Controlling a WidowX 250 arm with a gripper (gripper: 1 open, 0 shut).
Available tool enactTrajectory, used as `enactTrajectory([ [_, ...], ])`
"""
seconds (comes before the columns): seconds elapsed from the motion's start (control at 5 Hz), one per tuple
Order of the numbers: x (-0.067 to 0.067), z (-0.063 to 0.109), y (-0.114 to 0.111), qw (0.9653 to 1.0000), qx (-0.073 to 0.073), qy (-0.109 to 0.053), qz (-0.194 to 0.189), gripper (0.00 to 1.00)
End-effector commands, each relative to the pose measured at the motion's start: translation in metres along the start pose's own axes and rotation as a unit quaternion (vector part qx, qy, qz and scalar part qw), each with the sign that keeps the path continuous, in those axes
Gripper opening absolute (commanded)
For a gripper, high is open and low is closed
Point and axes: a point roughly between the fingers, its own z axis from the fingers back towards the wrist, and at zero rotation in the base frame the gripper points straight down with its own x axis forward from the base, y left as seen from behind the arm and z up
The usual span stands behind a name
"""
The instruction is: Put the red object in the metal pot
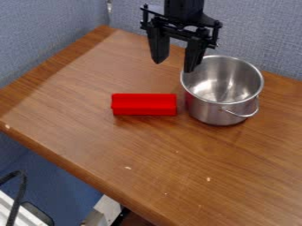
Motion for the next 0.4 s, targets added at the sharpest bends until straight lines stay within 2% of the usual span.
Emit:
enactTrajectory([
  [0.0, -0.002, -0.007, 0.0, 1.0, 0.002, 0.007, -0.004, 1.0],
  [0.2, -0.014, -0.016, 0.005, 0.9977, 0.015, 0.0, -0.065, 1.0],
])
